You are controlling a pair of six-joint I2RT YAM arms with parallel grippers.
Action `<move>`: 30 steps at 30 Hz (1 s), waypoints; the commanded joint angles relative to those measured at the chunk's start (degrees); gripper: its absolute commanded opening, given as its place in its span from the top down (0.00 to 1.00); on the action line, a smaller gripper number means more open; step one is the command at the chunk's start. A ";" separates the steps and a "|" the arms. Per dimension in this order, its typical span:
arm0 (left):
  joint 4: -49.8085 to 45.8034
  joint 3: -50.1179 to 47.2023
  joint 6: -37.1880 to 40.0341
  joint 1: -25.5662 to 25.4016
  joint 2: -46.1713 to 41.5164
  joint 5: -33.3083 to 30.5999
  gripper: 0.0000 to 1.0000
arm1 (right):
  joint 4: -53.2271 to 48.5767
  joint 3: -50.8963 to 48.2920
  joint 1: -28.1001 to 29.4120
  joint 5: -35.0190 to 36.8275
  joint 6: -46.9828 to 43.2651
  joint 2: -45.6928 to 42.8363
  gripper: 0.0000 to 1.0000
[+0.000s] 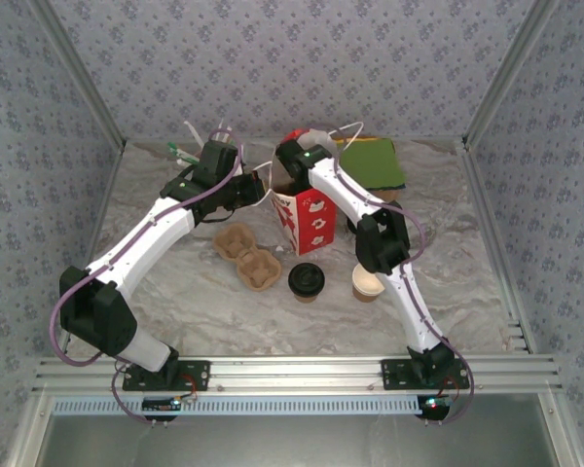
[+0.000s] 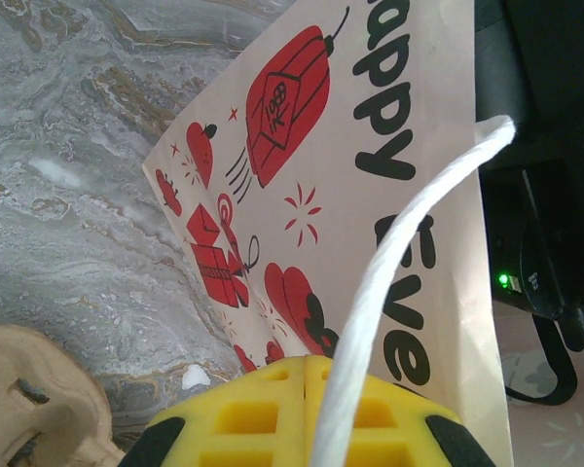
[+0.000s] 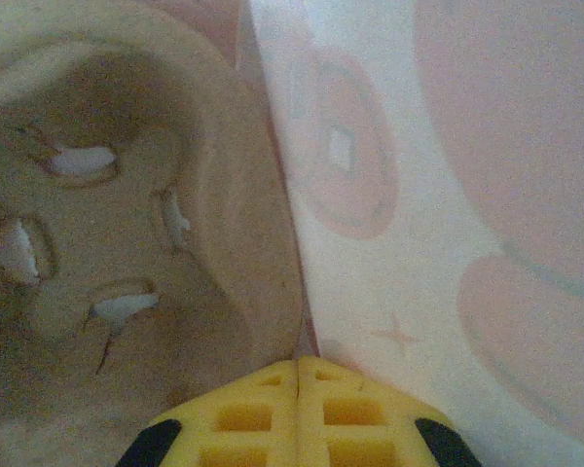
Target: Pack the takeout coffee
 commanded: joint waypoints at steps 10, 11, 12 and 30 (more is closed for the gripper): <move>-1.69 1.46 0.77 0.32 0.54 0.52 1.00 | -2.96 1.64 0.81 -1.22 -0.16 -4.60 1.00; -1.74 1.44 0.76 0.31 0.48 0.50 1.00 | -2.94 1.67 0.91 -1.18 -0.01 -4.79 1.00; -1.74 1.46 0.84 0.34 0.49 0.44 1.00 | -2.96 1.70 0.91 -1.37 -0.01 -4.91 1.00; -1.87 2.13 0.93 0.33 1.11 0.64 1.00 | -3.88 3.52 2.12 -2.91 0.26 -8.63 1.00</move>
